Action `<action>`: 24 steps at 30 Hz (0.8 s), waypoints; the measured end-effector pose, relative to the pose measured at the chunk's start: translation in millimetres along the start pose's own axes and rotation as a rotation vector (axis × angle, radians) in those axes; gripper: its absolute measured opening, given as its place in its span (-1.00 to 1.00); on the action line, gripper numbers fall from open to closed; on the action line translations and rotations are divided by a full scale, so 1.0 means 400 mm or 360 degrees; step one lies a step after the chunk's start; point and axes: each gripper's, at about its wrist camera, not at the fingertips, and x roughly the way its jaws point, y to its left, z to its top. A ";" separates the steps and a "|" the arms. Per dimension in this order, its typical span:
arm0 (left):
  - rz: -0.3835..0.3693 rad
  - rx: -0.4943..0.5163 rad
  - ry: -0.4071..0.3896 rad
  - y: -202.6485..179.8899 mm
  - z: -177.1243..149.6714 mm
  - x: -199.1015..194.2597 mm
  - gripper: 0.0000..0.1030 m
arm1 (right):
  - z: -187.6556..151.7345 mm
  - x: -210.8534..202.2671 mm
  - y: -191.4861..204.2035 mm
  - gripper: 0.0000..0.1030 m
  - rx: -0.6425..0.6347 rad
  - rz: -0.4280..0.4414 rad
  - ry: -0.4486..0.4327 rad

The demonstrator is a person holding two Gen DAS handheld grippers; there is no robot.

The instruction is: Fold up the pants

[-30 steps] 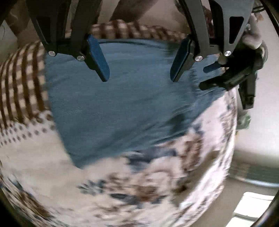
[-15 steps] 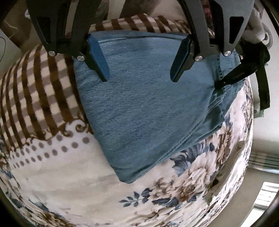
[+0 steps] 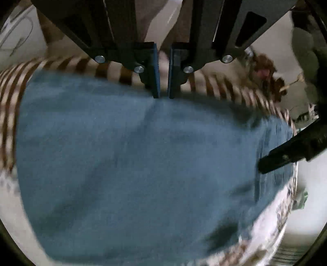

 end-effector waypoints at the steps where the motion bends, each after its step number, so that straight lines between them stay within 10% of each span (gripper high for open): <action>1: 0.0052 0.0041 0.0028 0.002 -0.014 0.025 0.04 | -0.009 0.012 -0.012 -0.83 0.0019 -0.0035 0.0038; 8: 0.0032 -0.0051 0.0066 0.093 -0.047 0.039 0.09 | -0.021 -0.067 -0.031 -0.80 0.0020 0.0026 0.0009; 10: -0.0036 -0.0212 0.0002 0.134 -0.047 -0.003 0.08 | -0.011 -0.082 -0.024 -0.50 0.0020 0.0004 -0.0027; 11: -0.0080 -0.0309 -0.0043 0.165 -0.054 -0.029 0.08 | 0.001 -0.093 -0.018 -0.03 0.0034 -0.0041 -0.0065; 12: -0.0134 -0.0440 -0.0097 0.208 -0.065 -0.059 0.18 | 0.009 -0.102 -0.012 0.33 0.0046 -0.0063 -0.0099; 15: -0.0173 -0.0778 -0.0263 0.345 -0.100 -0.136 1.00 | 0.037 -0.130 0.037 0.43 0.0029 -0.0108 -0.0200; 22: -0.0367 -0.1844 -0.0497 0.697 -0.343 -0.092 0.93 | 0.118 -0.133 0.153 0.43 0.0083 -0.0074 -0.0211; 24: -0.0417 -0.1960 -0.0461 0.735 -0.358 -0.023 0.44 | 0.139 -0.123 0.184 0.43 0.0061 -0.0097 -0.0203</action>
